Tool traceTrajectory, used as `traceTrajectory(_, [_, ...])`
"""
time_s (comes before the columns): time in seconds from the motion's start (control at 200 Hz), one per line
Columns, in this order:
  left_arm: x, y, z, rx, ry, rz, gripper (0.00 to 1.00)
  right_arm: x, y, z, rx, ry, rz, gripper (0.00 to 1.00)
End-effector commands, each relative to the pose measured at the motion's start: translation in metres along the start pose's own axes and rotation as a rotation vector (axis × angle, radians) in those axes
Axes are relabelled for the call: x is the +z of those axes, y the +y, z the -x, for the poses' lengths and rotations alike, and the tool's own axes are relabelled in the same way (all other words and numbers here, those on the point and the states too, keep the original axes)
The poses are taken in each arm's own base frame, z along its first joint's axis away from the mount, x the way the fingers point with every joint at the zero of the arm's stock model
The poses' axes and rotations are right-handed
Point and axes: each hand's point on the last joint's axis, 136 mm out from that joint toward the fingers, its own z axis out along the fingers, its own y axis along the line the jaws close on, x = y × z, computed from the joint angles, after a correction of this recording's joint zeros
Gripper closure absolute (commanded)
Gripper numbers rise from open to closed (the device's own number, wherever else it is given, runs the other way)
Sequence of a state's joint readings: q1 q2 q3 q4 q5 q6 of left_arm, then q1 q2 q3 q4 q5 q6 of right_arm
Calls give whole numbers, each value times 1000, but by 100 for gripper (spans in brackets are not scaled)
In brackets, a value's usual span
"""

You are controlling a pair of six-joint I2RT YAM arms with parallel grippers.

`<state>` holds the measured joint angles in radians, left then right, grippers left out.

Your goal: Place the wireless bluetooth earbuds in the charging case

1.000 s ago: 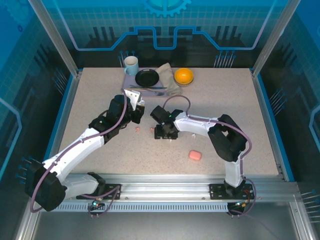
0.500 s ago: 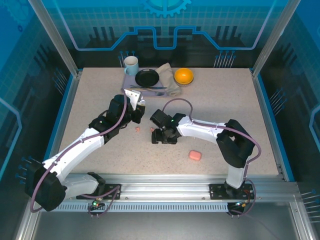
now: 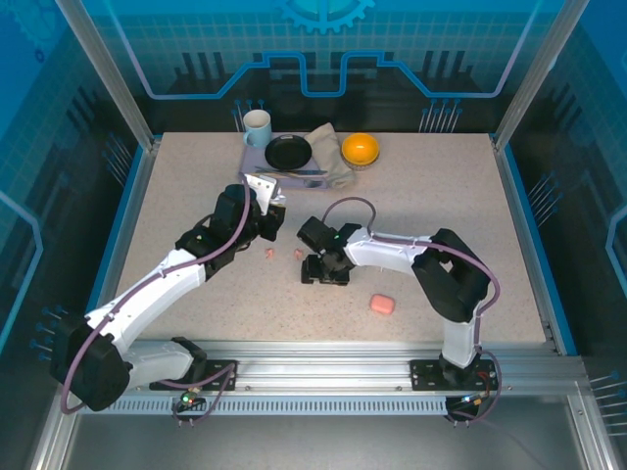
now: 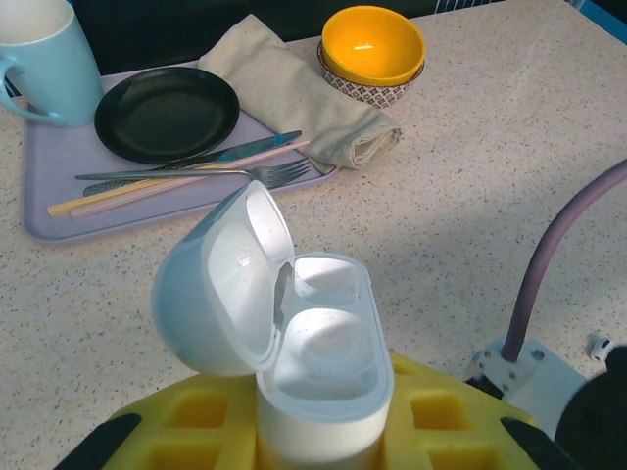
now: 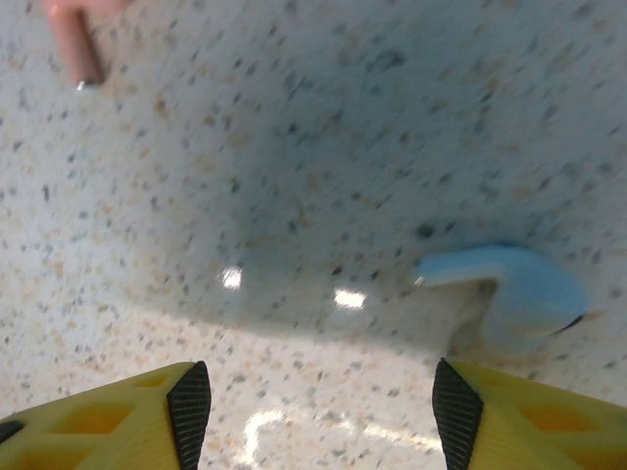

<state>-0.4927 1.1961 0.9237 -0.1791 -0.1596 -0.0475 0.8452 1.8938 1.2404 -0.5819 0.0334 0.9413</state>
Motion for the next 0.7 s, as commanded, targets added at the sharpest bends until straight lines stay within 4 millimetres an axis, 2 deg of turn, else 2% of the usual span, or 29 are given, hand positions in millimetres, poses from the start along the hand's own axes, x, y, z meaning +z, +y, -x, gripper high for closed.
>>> traceTrajectory(0.0, [-3, -3, 22, -12, -53, -21, 100, 7, -16, 8, 9, 6, -32, 36])
traceTrajectory(0.325, [-2, -3, 23, -10, -55, -24, 100, 6, -30, 27, 32, -7, -48, 36])
traceTrajectory(0.695, [-3, -4, 26, -7, -64, -26, 100, -10, -24, 29, 12, -35, -20, 37])
